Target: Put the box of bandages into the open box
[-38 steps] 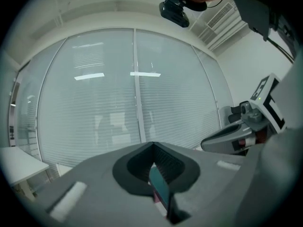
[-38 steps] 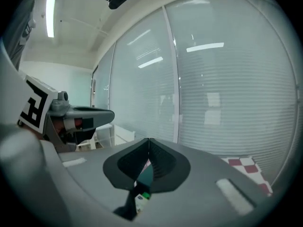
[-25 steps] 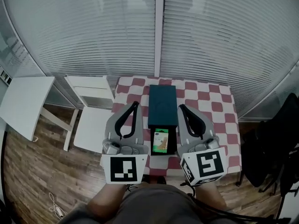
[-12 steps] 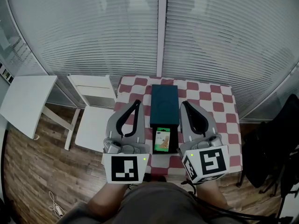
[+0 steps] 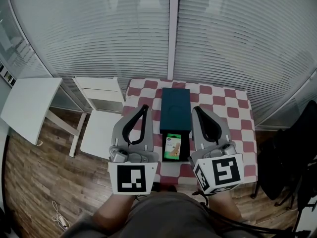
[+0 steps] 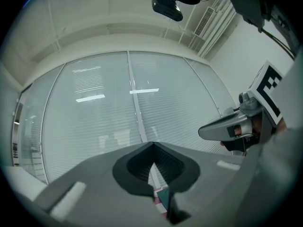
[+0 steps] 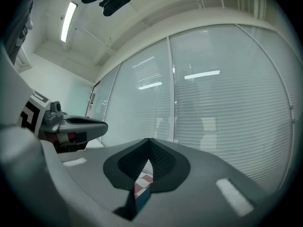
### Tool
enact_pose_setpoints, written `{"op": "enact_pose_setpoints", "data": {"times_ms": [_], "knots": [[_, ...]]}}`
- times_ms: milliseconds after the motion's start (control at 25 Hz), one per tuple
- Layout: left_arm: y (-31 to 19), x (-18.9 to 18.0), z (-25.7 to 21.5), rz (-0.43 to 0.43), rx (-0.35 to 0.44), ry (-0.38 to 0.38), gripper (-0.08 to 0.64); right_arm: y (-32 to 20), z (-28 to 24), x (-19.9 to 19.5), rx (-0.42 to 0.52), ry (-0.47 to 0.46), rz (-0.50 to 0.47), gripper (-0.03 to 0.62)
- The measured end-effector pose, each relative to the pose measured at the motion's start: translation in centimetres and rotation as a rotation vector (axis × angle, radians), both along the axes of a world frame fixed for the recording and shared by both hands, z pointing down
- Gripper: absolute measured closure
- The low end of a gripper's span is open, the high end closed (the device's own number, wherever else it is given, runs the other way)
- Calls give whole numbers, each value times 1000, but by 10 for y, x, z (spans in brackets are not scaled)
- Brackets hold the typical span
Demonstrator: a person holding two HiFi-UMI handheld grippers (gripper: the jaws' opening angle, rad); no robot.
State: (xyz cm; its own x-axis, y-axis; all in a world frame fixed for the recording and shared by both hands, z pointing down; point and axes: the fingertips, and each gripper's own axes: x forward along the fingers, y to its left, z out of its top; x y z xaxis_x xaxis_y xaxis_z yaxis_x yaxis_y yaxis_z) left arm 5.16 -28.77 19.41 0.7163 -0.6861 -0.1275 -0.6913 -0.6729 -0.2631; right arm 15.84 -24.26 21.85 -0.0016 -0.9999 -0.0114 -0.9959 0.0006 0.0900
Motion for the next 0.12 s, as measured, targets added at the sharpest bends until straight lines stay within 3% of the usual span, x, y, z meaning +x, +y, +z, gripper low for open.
{"op": "enact_pose_setpoints", "data": {"times_ms": [120], "knots": [[0, 0, 1, -6, -6, 3, 560, 1, 1, 1, -1, -1, -3, 568]]}}
